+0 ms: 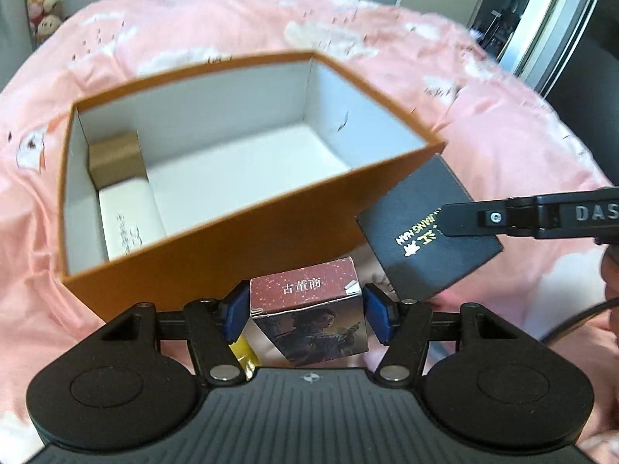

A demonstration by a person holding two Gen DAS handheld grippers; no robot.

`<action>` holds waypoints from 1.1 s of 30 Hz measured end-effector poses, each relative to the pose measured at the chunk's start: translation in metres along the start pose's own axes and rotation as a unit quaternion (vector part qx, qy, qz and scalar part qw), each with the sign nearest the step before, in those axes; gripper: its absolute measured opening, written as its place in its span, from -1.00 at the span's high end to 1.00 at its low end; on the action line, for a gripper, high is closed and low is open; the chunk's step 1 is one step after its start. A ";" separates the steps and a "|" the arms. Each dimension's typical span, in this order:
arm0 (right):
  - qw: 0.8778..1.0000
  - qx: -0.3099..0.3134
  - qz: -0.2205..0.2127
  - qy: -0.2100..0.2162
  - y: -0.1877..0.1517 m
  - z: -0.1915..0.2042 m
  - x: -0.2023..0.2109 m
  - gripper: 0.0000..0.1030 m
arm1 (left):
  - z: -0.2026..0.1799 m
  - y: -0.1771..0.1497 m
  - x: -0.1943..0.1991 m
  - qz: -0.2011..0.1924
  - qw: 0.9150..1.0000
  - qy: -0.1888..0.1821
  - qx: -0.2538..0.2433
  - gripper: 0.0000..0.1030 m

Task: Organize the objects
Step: 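Grasp the red-and-photo printed box with the left tool and lift it, then carry the photo box with the left tool while the right tool carries the grey box into the orange box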

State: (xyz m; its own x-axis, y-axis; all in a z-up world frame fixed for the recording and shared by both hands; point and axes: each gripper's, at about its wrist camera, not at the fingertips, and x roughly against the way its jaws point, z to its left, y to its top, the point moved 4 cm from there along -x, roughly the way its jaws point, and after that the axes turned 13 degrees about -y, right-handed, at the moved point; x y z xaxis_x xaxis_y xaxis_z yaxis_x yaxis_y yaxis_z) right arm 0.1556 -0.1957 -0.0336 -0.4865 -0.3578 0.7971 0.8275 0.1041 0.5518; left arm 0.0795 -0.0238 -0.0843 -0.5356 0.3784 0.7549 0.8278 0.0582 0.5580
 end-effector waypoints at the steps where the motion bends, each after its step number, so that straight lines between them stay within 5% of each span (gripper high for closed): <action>1: 1.000 0.001 -0.007 0.001 0.002 0.001 0.005 0.25 | -0.006 0.005 0.010 -0.007 1.000 -0.002 -0.002 -0.37; 14: 0.991 0.040 -0.124 0.018 0.061 0.033 0.060 0.25 | -0.019 0.084 0.091 -0.125 0.991 0.003 -0.036 -0.37; 18: 0.990 0.052 -0.129 0.027 0.086 0.051 0.038 0.25 | 0.007 0.113 0.075 -0.090 0.996 0.017 -0.007 -0.36; 26: 0.997 0.069 -0.033 0.013 0.092 0.061 -0.063 0.25 | 0.063 0.115 -0.007 0.028 0.997 0.053 0.045 -0.36; 33: 0.996 0.085 0.022 -0.002 0.092 0.058 -0.114 0.25 | 0.090 0.113 -0.048 0.088 0.992 0.068 0.056 -0.36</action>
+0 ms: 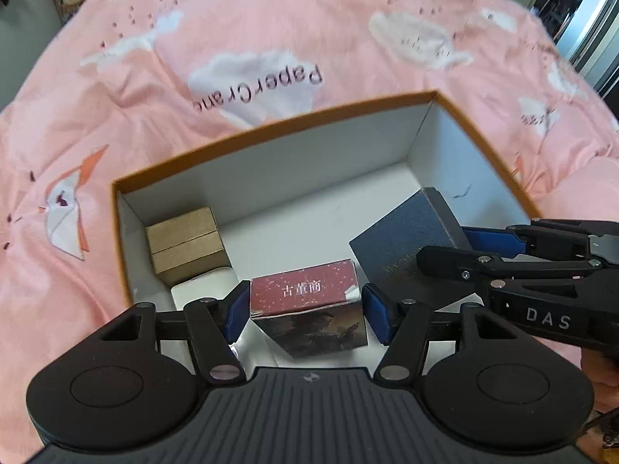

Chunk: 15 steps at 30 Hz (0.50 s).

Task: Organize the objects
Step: 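Carry the photo box with the left tool while the right tool carries the grey box into the orange box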

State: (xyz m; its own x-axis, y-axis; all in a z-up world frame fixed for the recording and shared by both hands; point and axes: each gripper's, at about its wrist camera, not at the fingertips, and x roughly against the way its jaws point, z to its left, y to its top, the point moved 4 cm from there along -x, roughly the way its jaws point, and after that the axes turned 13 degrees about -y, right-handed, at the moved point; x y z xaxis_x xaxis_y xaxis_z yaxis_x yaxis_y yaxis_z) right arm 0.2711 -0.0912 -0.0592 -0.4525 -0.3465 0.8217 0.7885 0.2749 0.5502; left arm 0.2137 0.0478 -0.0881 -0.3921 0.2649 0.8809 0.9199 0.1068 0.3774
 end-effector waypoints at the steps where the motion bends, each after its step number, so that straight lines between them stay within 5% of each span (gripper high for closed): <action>1: 1.000 0.000 0.007 0.003 0.001 0.000 -0.005 0.25 | 0.002 0.002 -0.006 0.008 1.000 0.004 0.001 -0.36; 4: 1.000 0.000 0.021 0.005 0.005 0.001 -0.017 0.25 | 0.009 0.008 -0.022 0.028 0.999 0.020 0.000 -0.37; 15: 0.999 0.003 0.039 -0.003 0.014 -0.004 -0.041 0.25 | 0.008 0.030 -0.047 -0.010 0.996 0.074 -0.055 -0.38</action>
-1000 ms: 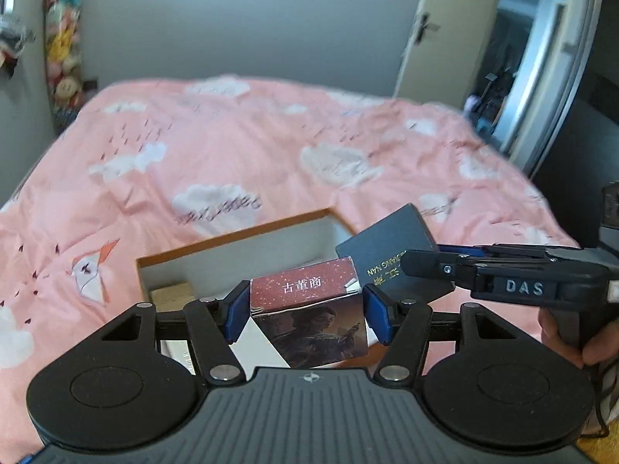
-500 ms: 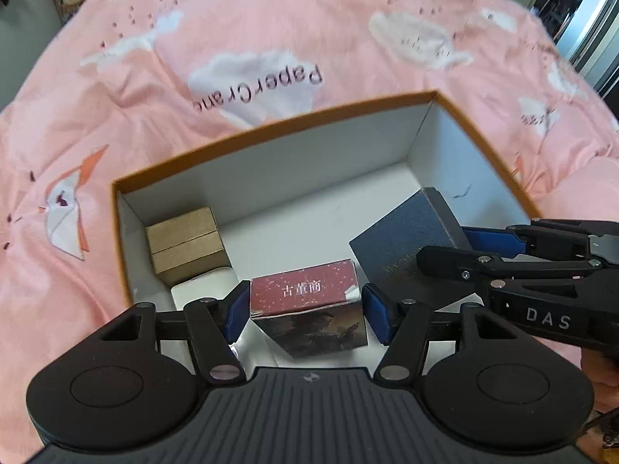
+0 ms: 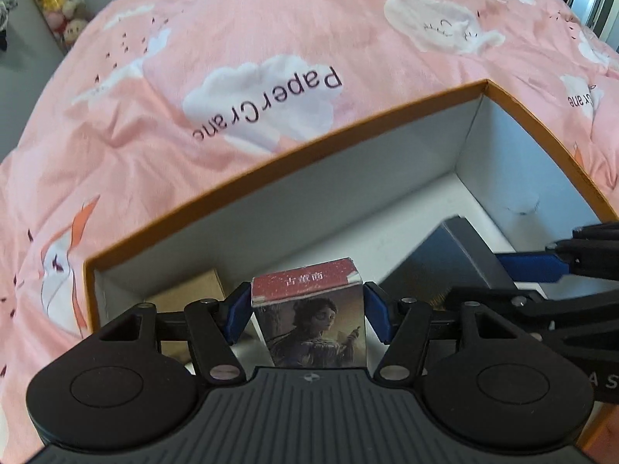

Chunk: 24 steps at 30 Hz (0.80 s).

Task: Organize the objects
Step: 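Carry the photo box with the left tool while the right tool carries the grey box into the orange box, then lower the photo box and grey box into the orange box and open both tools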

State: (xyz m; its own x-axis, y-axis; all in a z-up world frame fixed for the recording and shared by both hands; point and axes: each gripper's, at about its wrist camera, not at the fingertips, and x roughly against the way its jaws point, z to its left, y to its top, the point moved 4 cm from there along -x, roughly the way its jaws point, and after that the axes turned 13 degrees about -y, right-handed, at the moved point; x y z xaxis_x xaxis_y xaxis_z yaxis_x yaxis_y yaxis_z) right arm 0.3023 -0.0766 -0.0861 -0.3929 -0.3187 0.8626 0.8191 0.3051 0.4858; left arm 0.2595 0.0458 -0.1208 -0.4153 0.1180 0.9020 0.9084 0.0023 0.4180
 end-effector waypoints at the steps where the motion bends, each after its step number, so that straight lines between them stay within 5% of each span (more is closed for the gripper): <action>1: 1.000 0.000 0.002 -0.002 0.000 -0.001 -0.001 0.25 | 0.001 0.000 -0.001 -0.006 1.000 0.007 -0.003 -0.38; 18: 1.000 0.016 0.014 -0.021 0.006 0.014 -0.008 0.25 | -0.003 0.003 -0.006 -0.061 0.990 0.091 -0.087 -0.39; 24: 0.999 0.014 0.013 -0.032 0.011 0.018 -0.010 0.25 | 0.008 0.002 0.024 -0.096 0.992 0.070 -0.035 -0.37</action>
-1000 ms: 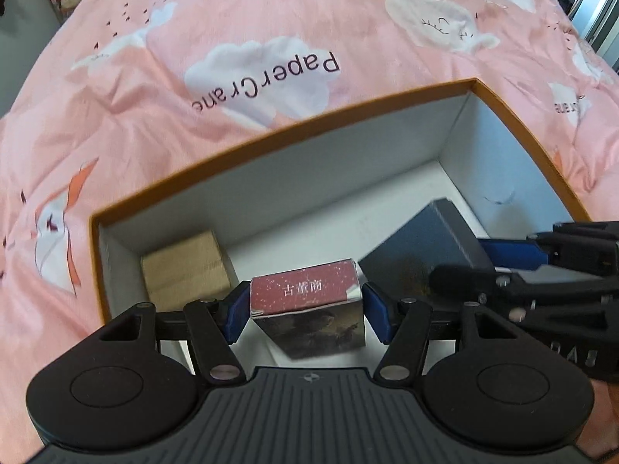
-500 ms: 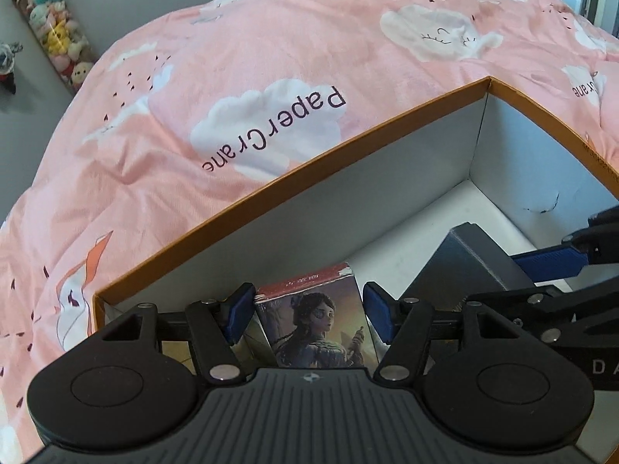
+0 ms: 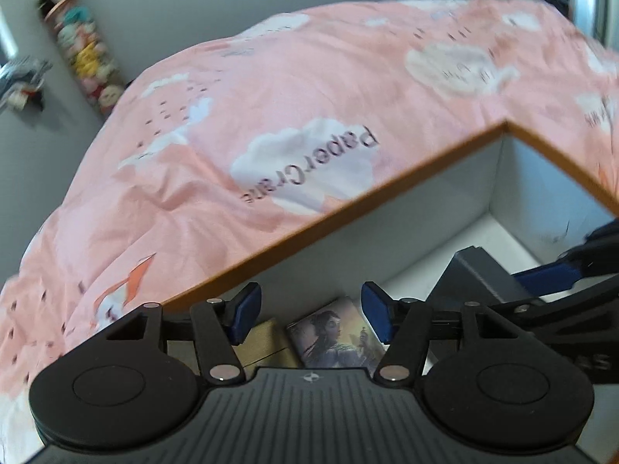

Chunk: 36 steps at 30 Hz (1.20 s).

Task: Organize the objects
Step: 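Lower the photo box and grey box into the orange box and open both tools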

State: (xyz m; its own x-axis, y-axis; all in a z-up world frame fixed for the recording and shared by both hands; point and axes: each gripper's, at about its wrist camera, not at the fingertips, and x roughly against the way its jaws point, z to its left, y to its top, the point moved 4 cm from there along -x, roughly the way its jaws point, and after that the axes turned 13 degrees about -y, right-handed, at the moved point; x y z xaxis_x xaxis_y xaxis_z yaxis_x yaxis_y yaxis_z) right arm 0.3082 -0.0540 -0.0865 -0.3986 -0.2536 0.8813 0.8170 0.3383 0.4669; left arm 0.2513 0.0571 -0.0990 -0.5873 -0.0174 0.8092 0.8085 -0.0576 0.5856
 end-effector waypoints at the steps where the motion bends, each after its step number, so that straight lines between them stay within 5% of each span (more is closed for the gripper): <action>1: 1.000 0.001 -0.003 -0.002 0.002 0.002 0.000 0.25 | 0.002 -0.001 0.005 -0.002 1.000 0.004 0.009 -0.37; 7: 1.000 0.013 -0.013 -0.024 0.013 0.018 -0.009 0.25 | 0.006 -0.012 0.027 -0.034 0.997 0.048 0.049 -0.34; 16: 1.000 0.023 -0.005 -0.019 0.016 0.040 -0.017 0.29 | 0.024 -0.024 0.034 -0.047 0.994 0.025 0.093 -0.17; 25: 0.998 -0.032 0.043 0.011 0.024 0.021 -0.027 0.26 | 0.031 -0.030 0.033 -0.040 0.994 0.003 0.097 -0.17; 32: 0.998 0.019 0.054 -0.018 0.021 0.020 -0.037 -0.01 | 0.038 -0.033 0.034 -0.039 0.993 -0.012 0.107 -0.17; 36: 0.993 0.094 0.058 -0.042 0.020 0.024 -0.045 -0.34 | 0.040 -0.034 0.036 -0.039 0.993 -0.017 0.112 -0.17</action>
State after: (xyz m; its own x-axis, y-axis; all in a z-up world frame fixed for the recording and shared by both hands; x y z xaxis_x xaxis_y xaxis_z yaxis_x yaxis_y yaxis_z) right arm 0.3324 -0.0138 -0.1146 -0.3452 -0.1293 0.9296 0.7709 0.5258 0.3594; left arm 0.2038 0.0986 -0.0882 -0.6497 0.0117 0.7601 0.7509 0.1654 0.6393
